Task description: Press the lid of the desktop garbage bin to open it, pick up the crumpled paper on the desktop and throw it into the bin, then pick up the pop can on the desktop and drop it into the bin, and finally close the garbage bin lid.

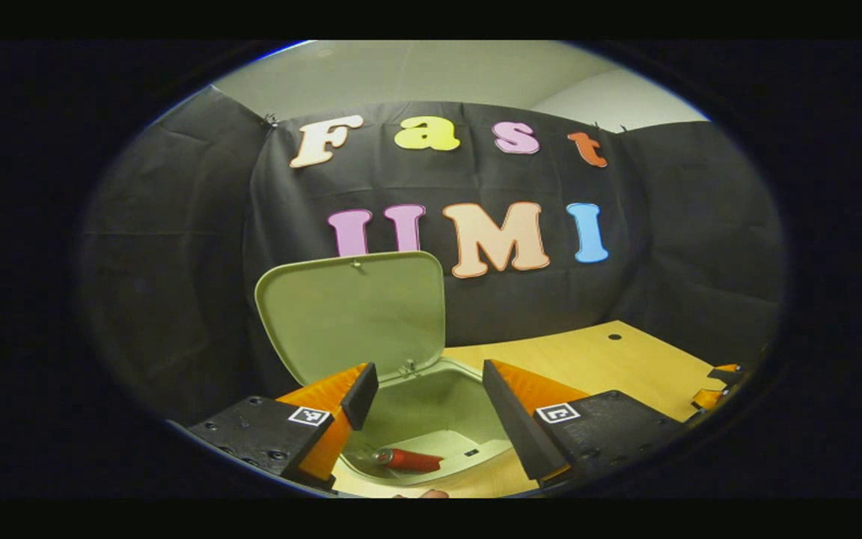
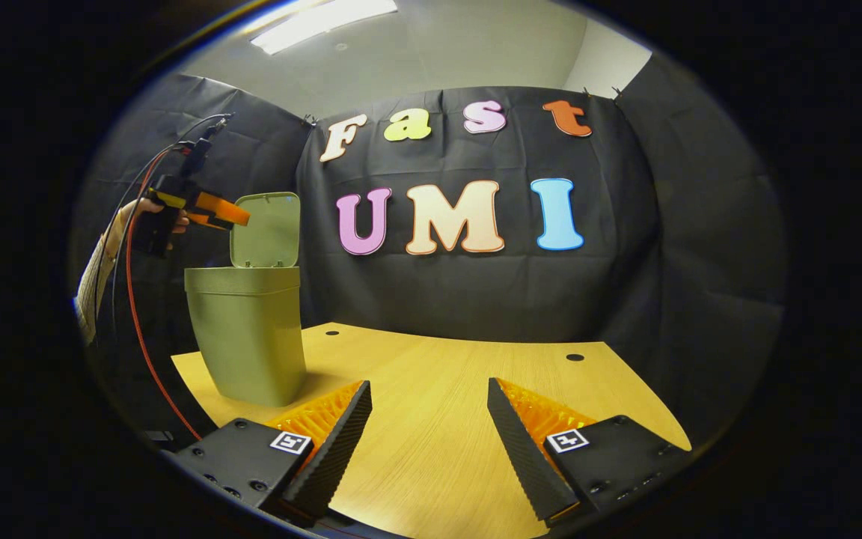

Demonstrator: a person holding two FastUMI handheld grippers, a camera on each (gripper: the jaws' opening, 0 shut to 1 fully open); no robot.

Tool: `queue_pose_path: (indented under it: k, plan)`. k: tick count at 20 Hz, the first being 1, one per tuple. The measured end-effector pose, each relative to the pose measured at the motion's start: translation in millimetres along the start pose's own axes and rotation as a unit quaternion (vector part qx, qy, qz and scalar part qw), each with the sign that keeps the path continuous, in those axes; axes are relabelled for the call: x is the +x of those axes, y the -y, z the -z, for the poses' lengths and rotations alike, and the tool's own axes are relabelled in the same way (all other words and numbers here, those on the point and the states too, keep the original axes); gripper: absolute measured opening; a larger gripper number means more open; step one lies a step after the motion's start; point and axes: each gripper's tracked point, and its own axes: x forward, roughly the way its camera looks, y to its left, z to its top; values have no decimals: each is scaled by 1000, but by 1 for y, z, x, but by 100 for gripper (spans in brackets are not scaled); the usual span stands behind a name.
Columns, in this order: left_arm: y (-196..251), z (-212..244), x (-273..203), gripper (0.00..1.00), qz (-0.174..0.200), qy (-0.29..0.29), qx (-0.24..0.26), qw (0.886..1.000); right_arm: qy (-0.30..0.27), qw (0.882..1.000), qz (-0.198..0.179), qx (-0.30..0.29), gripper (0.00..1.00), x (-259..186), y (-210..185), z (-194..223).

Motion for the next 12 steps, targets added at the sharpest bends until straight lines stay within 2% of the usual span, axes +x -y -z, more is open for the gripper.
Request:
queue_pose_path:
  k: [3,5,6,7,9,12]
  plan:
    - [-10,-29,3,84,-17,16,-4,1000,6,1000,-2,-6,98,-4,-2,-3]
    - [-21,-47,8,86,-41,26,-11,999,5,1000,-2,-5,98,-4,0,-2]
    - [-25,-57,10,82,-49,31,-18,998,4,1000,-2,-4,98,-4,0,-2]
    - [-24,-66,11,86,-52,40,-24,998,2,1000,-3,-4,98,-3,0,-1]
    - [-31,-82,18,84,-66,52,-33,996,-2,1000,-5,-5,98,-2,0,2]
    - [-49,-99,31,85,-103,57,-27,993,-5,1000,-9,-4,98,-1,0,4]
